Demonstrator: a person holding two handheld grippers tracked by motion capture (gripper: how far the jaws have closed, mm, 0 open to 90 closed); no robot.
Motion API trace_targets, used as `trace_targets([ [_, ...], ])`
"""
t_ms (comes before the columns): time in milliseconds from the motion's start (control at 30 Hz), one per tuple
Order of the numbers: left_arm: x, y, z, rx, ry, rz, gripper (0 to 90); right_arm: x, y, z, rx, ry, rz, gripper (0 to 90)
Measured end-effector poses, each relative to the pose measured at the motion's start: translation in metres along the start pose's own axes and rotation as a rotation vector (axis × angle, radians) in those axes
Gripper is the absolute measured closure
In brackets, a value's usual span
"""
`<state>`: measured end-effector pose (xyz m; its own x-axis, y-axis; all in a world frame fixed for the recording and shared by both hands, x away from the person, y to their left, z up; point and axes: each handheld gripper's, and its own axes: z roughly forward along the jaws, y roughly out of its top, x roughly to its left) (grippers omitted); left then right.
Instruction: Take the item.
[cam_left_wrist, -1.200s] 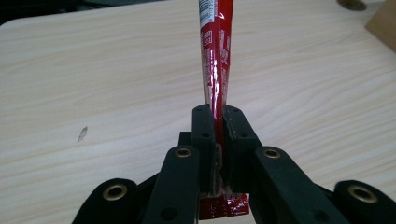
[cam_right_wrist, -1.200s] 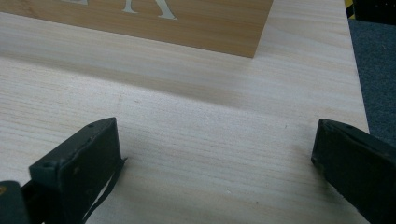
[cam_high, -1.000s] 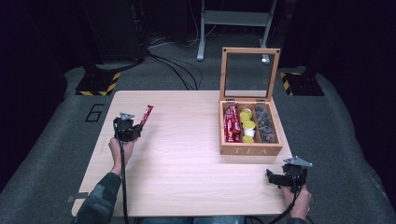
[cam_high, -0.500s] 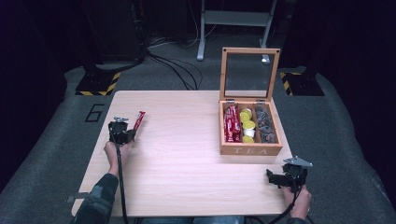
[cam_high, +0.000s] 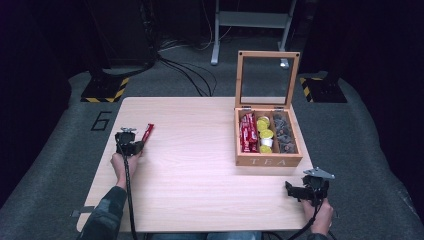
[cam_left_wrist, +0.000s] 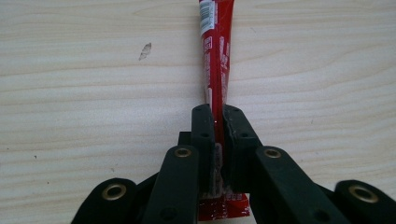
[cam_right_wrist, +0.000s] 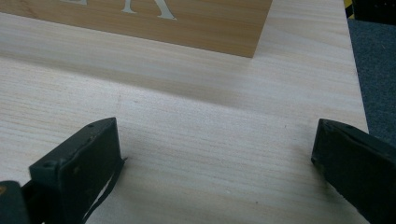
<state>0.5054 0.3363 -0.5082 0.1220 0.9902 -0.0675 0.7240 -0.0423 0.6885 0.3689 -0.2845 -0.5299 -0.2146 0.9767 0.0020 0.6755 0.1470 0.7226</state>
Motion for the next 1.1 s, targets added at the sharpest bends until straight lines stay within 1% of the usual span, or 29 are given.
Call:
trace_targets([
  [67,0.001,0.000,0.000,0.002,0.002,0.006,82.9,0.000,0.000,0.000,0.000,0.000,0.000,0.7],
  [100,0.001,0.000,0.000,-0.003,0.002,0.003,82.7,0.000,0.000,0.000,0.000,0.000,0.000,0.7],
  [133,0.001,0.000,-0.001,0.002,-0.004,0.000,82.2,0.000,0.000,0.000,0.000,0.000,0.000,0.7],
  [200,0.001,0.000,-0.002,0.000,-0.009,-0.009,78.0,0.000,0.000,0.000,0.000,0.000,0.000,0.7],
  [267,0.001,0.001,-0.003,-0.002,-0.019,-0.008,73.3,0.000,0.000,0.000,0.000,0.000,0.000,0.7],
  [300,0.000,0.001,-0.005,0.002,-0.017,-0.003,70.0,0.000,0.000,0.000,0.000,0.000,0.000,0.7],
  [367,-0.001,0.003,-0.007,-0.004,-0.017,0.003,62.7,0.000,0.000,0.000,-0.002,-0.002,0.001,0.7],
  [433,-0.003,0.004,-0.010,0.001,-0.020,0.003,53.6,0.000,0.000,0.000,0.000,-0.001,0.000,0.7],
  [467,-0.004,0.005,-0.012,0.000,-0.021,0.014,49.1,0.000,0.000,0.000,0.000,-0.004,0.001,0.7],
  [500,-0.005,0.005,-0.014,0.000,-0.022,0.007,44.7,0.000,0.000,0.000,0.000,-0.004,0.001,0.7],
  [567,-0.006,0.005,-0.018,-0.007,-0.028,0.014,40.9,0.000,0.000,0.000,0.002,-0.005,0.004,0.8],
  [667,-0.011,0.003,-0.027,-0.034,-0.024,0.045,35.7,0.000,0.000,0.000,0.002,-0.005,0.004,0.7],
  [700,-0.011,0.003,-0.030,-0.035,-0.029,0.053,34.0,0.000,0.000,0.000,0.001,-0.004,0.002,0.7],
  [767,-0.011,0.002,-0.037,-0.033,-0.055,0.054,29.4,0.000,0.000,0.000,0.000,-0.006,0.006,0.7],
  [833,-0.011,0.000,-0.044,-0.053,-0.083,0.048,23.9,0.000,0.000,0.000,0.001,-0.007,0.006,0.7],
  [933,-0.015,-0.004,-0.058,-0.082,-0.085,0.086,18.7,0.000,0.000,0.000,0.001,-0.008,0.006,0.7],
  [967,-0.015,-0.006,-0.062,-0.085,-0.090,0.101,16.7,0.000,0.000,0.000,0.001,-0.007,0.006,0.7],
  [1000,-0.016,-0.008,-0.066,-0.093,-0.091,0.106,15.1,0.000,0.000,0.000,0.001,-0.007,0.006,0.7],
  [1067,-0.017,-0.011,-0.073,-0.095,-0.111,0.101,13.7,0.000,0.000,0.000,0.000,-0.008,0.007,0.8],
  [1100,-0.017,-0.014,-0.077,-0.108,-0.112,0.103,12.7,0.000,0.000,0.000,0.001,-0.007,0.007,0.8],
])
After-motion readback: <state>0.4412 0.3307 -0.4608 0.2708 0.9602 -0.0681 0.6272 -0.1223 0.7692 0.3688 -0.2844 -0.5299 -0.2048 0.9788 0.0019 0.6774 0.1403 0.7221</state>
